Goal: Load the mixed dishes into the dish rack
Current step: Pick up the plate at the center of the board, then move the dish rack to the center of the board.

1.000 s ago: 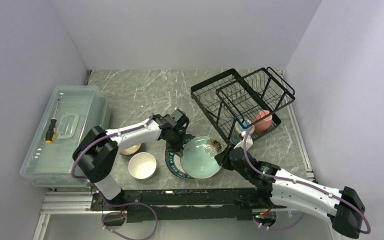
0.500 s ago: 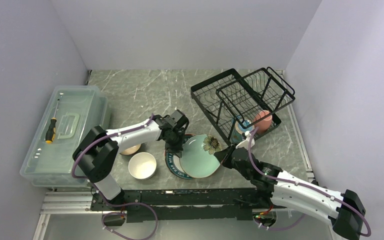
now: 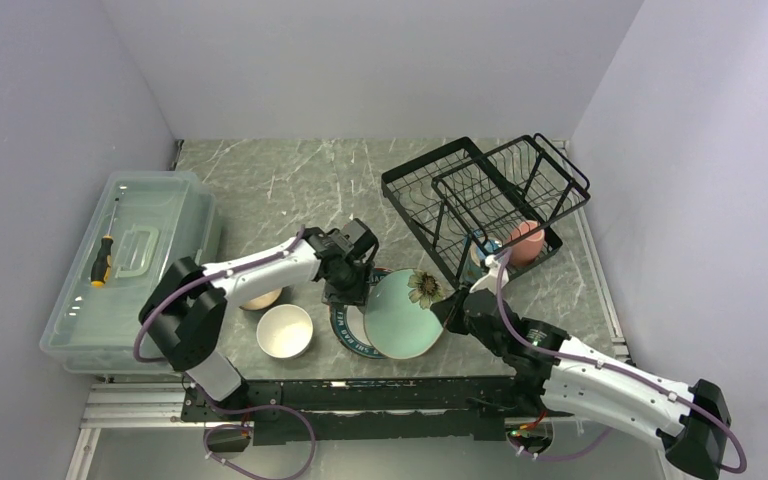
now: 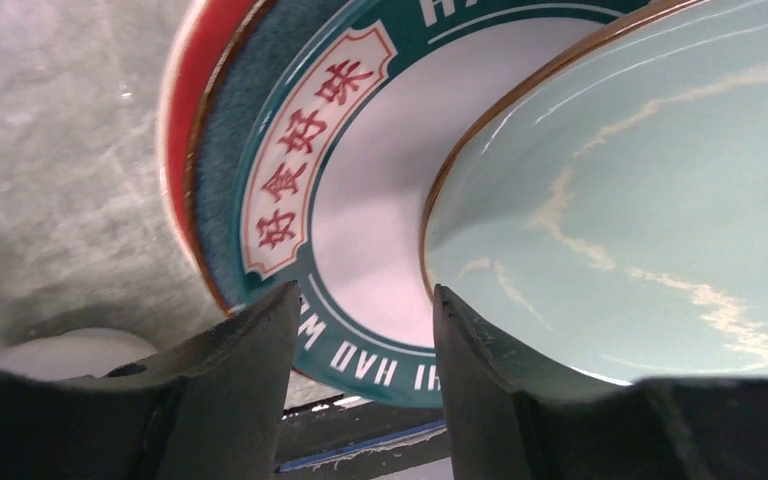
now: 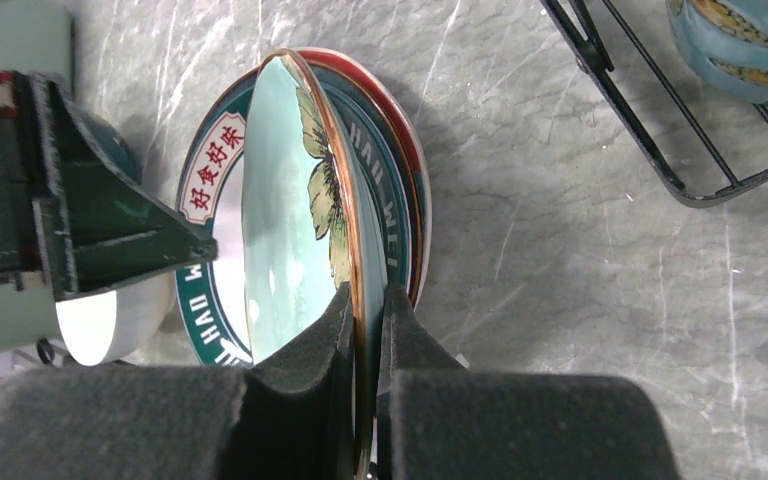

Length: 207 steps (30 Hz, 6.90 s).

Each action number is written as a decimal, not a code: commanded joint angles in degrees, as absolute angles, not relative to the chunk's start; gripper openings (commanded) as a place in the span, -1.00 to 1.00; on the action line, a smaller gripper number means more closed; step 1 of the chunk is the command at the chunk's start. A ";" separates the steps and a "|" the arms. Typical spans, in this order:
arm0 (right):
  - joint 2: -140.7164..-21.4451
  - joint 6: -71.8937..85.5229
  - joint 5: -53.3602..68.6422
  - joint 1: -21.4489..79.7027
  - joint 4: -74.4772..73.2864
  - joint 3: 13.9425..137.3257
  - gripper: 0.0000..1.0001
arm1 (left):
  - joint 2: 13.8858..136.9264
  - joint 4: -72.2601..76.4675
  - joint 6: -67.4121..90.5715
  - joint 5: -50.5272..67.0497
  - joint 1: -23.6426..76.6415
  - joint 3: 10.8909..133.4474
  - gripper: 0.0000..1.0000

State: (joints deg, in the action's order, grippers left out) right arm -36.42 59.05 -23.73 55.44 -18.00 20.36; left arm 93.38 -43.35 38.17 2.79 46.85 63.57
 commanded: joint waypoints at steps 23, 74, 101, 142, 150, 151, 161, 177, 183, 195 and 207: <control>-38.19 39.22 -24.80 55.72 -21.23 43.59 -1.00 | 72.17 -51.71 35.52 -9.50 46.91 66.95 0.58; -51.16 -24.43 -37.77 54.94 -8.88 85.77 -1.00 | 58.14 -42.91 27.90 0.42 46.93 59.85 0.99; -49.04 -31.42 -48.83 54.18 -0.97 82.91 -1.00 | 83.07 4.75 56.41 15.79 46.72 72.73 0.90; -38.11 -30.76 -49.74 54.05 -1.06 75.11 -1.00 | 102.38 16.80 77.00 17.30 48.91 83.81 -0.19; -38.07 -30.40 -50.00 54.05 -1.31 75.06 -1.00 | 100.59 14.60 74.83 17.76 48.88 83.28 -1.00; -38.06 -30.35 -49.97 54.05 -1.34 74.98 -1.00 | 100.47 13.79 74.46 18.28 48.73 83.65 -1.00; -39.06 -30.96 -50.44 54.05 -1.23 74.31 -1.00 | 98.74 11.24 73.71 24.80 44.43 82.51 -1.00; -42.76 -33.06 -49.81 54.05 -2.13 74.28 -1.00 | 95.42 3.50 68.64 36.31 33.82 82.34 -1.00; -44.86 -34.20 -49.31 53.97 -2.01 74.09 -1.00 | 93.94 0.52 66.31 39.47 30.86 81.10 -1.00; -52.03 -28.39 -34.53 36.60 -7.81 77.15 -1.00 | 96.07 -6.87 61.95 45.86 28.03 84.53 -0.94; -55.02 -28.35 -18.75 25.54 -8.63 78.76 -1.00 | 96.08 -8.36 59.32 49.66 26.49 83.61 -0.31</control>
